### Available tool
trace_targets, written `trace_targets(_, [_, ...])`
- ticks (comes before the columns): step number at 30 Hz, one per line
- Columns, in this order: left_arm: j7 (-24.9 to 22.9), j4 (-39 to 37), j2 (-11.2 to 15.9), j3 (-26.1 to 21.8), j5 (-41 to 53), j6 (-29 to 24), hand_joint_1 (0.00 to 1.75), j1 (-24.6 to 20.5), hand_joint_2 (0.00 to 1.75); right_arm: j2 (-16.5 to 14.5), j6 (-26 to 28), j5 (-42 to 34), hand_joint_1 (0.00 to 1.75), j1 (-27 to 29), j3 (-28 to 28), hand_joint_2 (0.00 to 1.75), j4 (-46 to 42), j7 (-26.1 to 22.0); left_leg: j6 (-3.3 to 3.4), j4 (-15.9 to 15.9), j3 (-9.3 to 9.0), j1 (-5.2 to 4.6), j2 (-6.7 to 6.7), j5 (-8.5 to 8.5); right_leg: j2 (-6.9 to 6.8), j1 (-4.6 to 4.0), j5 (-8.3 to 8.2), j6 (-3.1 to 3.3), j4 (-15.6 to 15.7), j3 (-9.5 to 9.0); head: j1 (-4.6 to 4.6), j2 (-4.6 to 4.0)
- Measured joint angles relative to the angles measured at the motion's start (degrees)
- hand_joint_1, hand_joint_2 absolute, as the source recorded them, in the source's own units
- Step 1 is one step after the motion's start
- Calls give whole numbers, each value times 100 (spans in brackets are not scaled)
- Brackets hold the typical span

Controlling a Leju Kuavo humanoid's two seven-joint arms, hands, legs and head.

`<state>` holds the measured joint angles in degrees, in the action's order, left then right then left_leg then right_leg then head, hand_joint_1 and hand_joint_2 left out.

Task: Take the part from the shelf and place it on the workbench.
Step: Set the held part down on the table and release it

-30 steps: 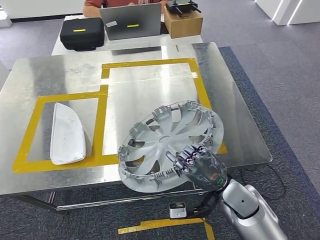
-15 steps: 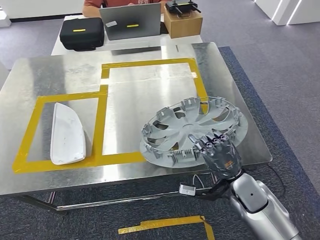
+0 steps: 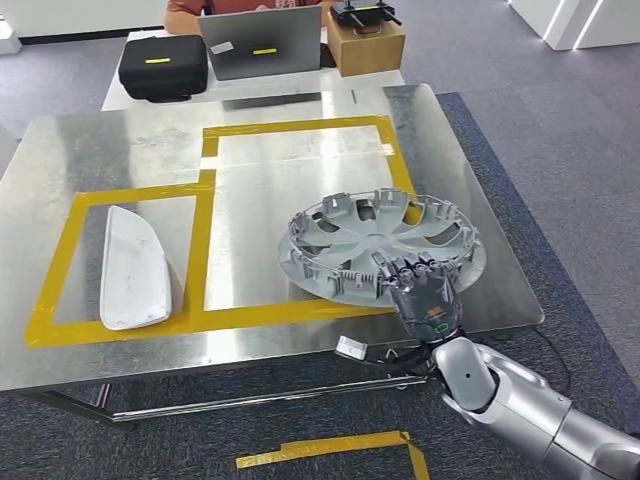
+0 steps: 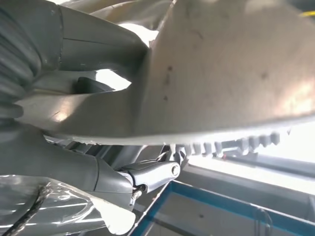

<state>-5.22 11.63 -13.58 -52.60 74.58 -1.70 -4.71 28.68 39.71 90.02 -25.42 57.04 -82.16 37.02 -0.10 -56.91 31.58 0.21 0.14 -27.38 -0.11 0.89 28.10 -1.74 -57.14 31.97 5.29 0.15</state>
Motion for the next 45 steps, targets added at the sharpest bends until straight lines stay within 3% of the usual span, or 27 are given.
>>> trace_targets(6, [-2, 0, 1, 1, 37, 14, 0, 4, 0, 42, 0, 1, 175, -313, 848, 175, 402, 282, 1, -1, 3, -1, -1, -1, -6, 1, 1, 0, 0, 0, 0, 0])
trace_targets(17, [-13, 0, 3, 3, 95, 24, 0, 4, 0, 42, 0, 1, 175, -532, 1206, 175, 967, 295, 1, -5, 3, -1, -1, -1, -5, 1, 0, -1, 0, -1, 0, 0])
trace_targets(29, [-15, 0, 8, 5, 102, 26, 0, 4, 0, 56, 2, -2, 175, -700, 1283, 175, 1286, 296, 1, -6, 3, -1, -1, -1, -5, 1, 0, -1, 0, -1, 0, 0])
trace_targets(45, [-18, 0, 17, 5, 109, 38, 0, 6, 0, 384, 2, -4, 175, -1052, 928, 175, 1282, 305, 1, -10, 4, -1, -1, -1, -5, 1, -2, -4, 0, -1, 1, 0])
